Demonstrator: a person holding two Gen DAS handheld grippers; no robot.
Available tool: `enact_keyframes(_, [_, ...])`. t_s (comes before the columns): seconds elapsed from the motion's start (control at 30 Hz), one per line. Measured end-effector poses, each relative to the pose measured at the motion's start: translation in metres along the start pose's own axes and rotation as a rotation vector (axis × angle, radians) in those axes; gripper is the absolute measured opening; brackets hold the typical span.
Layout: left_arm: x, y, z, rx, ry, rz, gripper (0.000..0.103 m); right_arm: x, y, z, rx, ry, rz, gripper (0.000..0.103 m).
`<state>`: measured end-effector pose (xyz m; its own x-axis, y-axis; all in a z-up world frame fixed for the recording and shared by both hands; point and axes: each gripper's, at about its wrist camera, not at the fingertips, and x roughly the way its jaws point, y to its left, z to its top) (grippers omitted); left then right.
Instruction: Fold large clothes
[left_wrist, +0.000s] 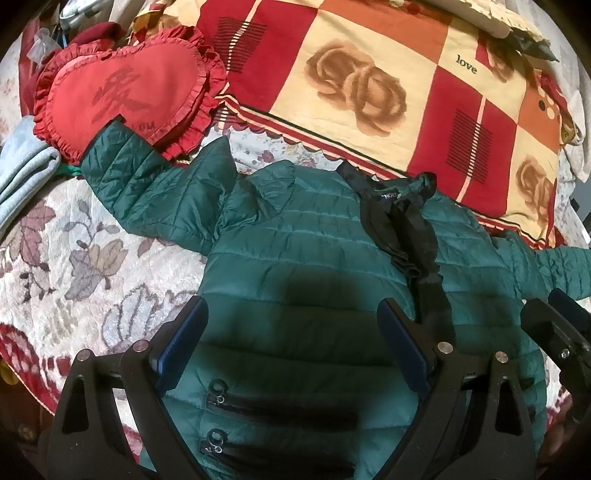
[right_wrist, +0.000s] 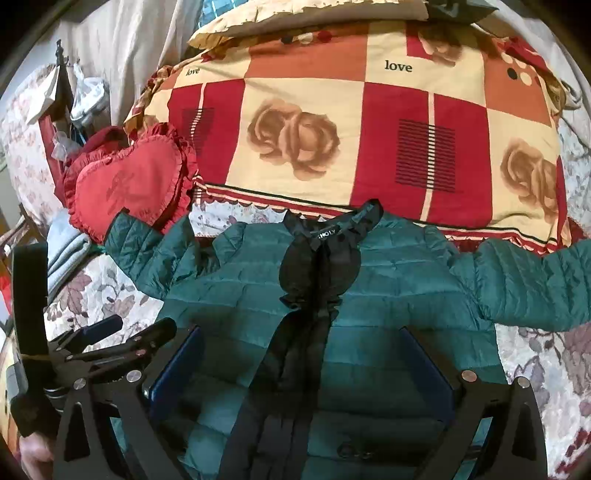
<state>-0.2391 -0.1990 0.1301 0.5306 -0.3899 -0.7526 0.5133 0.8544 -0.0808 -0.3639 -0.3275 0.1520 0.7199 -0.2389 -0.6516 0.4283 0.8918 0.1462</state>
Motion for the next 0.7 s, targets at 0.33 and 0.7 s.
enact_keyframes(0.33, [0.005,0.006,0.0,0.001,0.0,0.008,0.093,0.008,-0.004,-0.001,0.028,0.025,-0.01,0.103])
enact_keyframes(0.7, [0.011,0.007,0.0,0.006,0.009,0.023,0.093,0.016,-0.005,-0.001,0.039,0.043,-0.024,0.103])
